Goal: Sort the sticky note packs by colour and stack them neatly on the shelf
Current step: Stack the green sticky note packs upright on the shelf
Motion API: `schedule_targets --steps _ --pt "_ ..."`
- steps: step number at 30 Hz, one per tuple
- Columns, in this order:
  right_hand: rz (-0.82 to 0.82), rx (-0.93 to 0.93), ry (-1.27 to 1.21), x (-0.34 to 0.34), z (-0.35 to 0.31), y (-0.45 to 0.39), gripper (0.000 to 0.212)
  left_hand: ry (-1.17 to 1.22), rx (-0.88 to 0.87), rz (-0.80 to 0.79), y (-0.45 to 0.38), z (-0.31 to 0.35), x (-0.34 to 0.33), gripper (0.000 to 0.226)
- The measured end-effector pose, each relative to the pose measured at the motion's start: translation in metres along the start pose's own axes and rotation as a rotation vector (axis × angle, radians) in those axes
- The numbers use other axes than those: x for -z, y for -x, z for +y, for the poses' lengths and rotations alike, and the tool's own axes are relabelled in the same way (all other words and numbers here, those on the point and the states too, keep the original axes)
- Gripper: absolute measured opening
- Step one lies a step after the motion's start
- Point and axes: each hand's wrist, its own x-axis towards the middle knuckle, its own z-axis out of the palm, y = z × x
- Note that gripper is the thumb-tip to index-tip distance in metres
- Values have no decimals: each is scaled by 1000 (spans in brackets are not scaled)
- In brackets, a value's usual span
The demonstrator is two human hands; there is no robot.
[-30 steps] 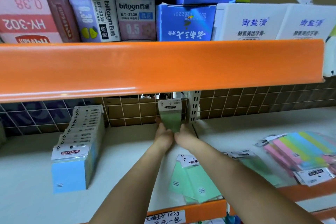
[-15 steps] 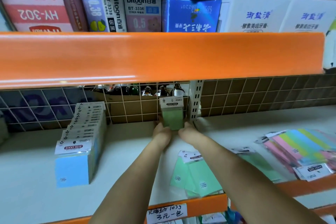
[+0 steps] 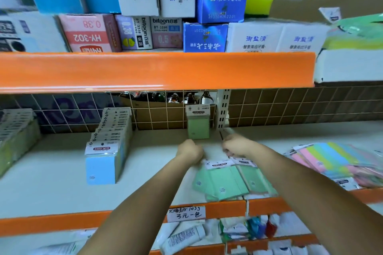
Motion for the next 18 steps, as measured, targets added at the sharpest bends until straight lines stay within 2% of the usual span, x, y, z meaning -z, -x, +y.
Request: schedule_targets --steps 4,8,12,14,18 --pt "-27 29 -12 10 14 23 11 -70 8 -15 24 6 -7 30" --pt "-97 -64 -158 7 24 35 23 -67 25 -38 42 6 -17 12" --pt "-124 -131 -84 2 32 41 21 -56 82 -87 55 0 -27 19" --pt "-82 -125 -18 0 32 45 20 -41 125 -129 60 -1 -29 20" --pt "-79 -148 152 -5 27 56 37 15 143 -184 70 0 -31 24"
